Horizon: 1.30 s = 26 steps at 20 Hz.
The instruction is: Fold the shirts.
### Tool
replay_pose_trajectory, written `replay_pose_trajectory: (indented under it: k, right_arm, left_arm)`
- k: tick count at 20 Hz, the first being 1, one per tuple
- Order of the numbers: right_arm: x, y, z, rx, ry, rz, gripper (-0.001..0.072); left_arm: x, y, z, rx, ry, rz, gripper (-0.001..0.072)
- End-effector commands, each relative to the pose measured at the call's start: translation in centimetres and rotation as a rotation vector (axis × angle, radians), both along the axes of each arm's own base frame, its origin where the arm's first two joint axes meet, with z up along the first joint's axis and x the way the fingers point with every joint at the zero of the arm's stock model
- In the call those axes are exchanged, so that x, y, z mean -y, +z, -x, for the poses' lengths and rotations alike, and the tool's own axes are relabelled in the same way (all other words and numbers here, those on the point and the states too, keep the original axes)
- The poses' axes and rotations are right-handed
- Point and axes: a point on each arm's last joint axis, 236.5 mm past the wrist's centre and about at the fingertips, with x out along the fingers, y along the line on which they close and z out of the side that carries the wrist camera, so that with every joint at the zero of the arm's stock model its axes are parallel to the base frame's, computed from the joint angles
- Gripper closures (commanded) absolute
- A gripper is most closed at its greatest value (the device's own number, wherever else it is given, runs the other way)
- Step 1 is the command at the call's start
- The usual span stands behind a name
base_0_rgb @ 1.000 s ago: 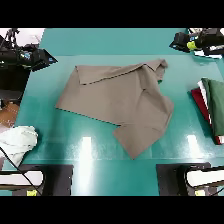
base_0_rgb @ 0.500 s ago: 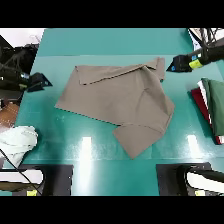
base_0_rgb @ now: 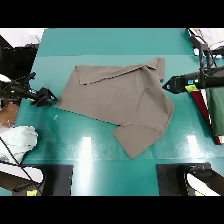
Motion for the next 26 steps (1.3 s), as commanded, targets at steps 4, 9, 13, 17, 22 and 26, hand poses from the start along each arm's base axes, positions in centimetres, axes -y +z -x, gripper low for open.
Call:
replay_pose_trajectory:
  k: [4,9,13,17,22,26]
  right_arm:
    - [0.2,0.1,0.8,0.024,-0.06,-0.033,0.052]
    - [0.2,-0.2,1.4,-0.001,-0.05,-0.028,0.052]
    - [2.1,-2.8,3.7,-0.166,-0.123,-0.03,0.0512]
    - [6.0,-10.1,8.6,-0.42,-0.32,-0.061,0.0466]
    - [6.8,-17.1,14.2,-0.636,-0.45,-0.1,0.0203]
    - [5.8,-19.1,13.5,-0.61,-0.503,-0.177,0.0273]
  left_arm:
    - [2.2,-1.1,0.5,-0.013,-0.09,-0.002,0.0067]
    - [5.1,-1.0,0.7,-0.017,-0.167,-0.001,0.0506]
    - [5.6,0.3,1.1,-0.036,-0.189,0.027,0.068]
    - [5.4,3.7,-0.9,0.059,-0.174,0.01,0.068]
    - [6.6,6.0,-1.6,0.114,-0.158,0.063,0.068]
    - [6.7,6.1,-1.3,0.103,-0.166,0.071,0.0679]
